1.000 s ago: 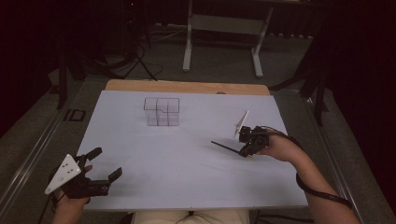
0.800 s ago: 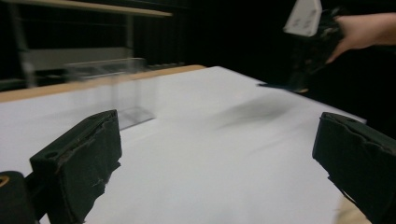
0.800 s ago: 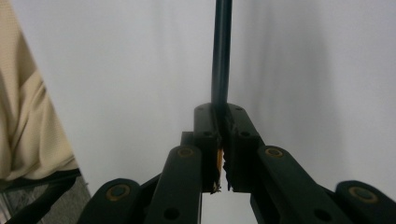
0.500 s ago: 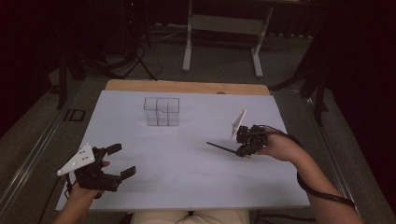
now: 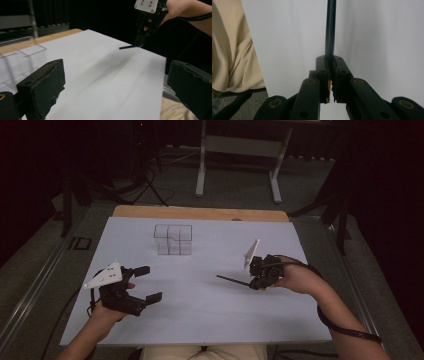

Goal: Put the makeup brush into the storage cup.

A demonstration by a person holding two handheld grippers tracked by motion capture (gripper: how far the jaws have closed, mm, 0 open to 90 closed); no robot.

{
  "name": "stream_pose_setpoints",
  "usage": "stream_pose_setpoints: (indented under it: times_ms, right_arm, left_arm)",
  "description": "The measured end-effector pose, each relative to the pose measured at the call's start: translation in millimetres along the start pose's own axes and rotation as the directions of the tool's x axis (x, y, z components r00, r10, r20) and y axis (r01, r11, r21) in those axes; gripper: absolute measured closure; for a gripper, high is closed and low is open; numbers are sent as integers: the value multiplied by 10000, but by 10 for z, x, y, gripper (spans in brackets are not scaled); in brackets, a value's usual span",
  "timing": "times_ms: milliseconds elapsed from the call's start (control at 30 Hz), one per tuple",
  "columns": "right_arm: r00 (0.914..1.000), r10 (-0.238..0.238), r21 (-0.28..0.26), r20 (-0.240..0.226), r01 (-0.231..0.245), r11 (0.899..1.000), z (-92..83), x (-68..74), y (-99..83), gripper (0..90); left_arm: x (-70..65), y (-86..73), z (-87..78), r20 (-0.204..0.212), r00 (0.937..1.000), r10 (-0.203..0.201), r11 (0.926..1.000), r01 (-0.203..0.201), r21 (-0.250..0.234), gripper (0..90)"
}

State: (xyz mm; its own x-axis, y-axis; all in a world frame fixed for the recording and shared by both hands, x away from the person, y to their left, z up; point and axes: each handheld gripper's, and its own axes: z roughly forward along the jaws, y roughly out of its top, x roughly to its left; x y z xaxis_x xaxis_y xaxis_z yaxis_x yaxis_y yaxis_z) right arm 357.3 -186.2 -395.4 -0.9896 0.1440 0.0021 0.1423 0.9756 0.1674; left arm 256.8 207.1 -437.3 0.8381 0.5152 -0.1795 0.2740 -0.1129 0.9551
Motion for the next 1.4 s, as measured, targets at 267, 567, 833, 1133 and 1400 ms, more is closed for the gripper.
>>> stream_pose_setpoints:
  times_ms: [267,567,833,1133,1400]
  right_arm:
    - [9992,-389,-78,-15,389,9992,9,109,92,845]
    - [9970,-777,-85,-40,777,9969,-29,216,183,846]
    - [9949,-1008,-129,-43,1007,9948,-43,265,236,846]
    - [9905,-1368,-62,-119,1367,9906,-44,336,323,846]
    - [9860,-1653,-71,-220,1652,9862,-5,390,404,846]
  left_arm:
    - [-18,14,253,463,9989,71,9996,-84,280,58]
    - [-79,1,462,847,9959,309,9965,-373,753,58]
    - [-69,25,607,1177,9922,401,9962,-488,718,98]
    - [-43,-5,771,1552,9874,299,9938,-460,1012,204]
    - [-99,16,905,2145,9755,497,9854,-829,1486,369]
